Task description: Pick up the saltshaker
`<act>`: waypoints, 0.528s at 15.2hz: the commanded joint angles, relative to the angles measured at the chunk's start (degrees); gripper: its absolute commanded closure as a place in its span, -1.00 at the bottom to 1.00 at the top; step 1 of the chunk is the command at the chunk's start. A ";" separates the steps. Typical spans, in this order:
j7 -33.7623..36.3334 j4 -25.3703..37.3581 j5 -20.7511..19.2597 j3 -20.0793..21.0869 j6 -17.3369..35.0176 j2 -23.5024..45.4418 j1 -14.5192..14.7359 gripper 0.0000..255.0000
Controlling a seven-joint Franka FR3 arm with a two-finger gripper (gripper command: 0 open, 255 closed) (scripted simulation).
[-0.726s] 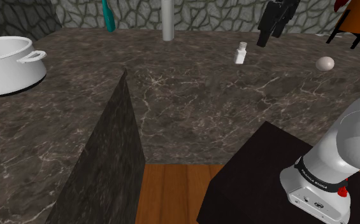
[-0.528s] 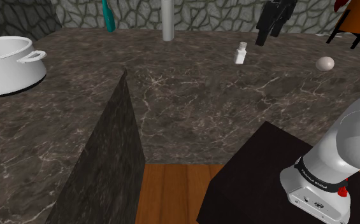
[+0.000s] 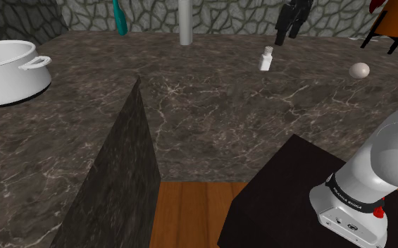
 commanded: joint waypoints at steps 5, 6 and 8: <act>-7.82 6.61 0.04 -6.32 3.65 11.01 -1.07 -1.00; -9.12 7.97 0.32 -7.27 4.07 12.95 -1.22 -1.00; -11.75 10.92 1.09 -9.12 4.74 16.98 -1.55 -1.00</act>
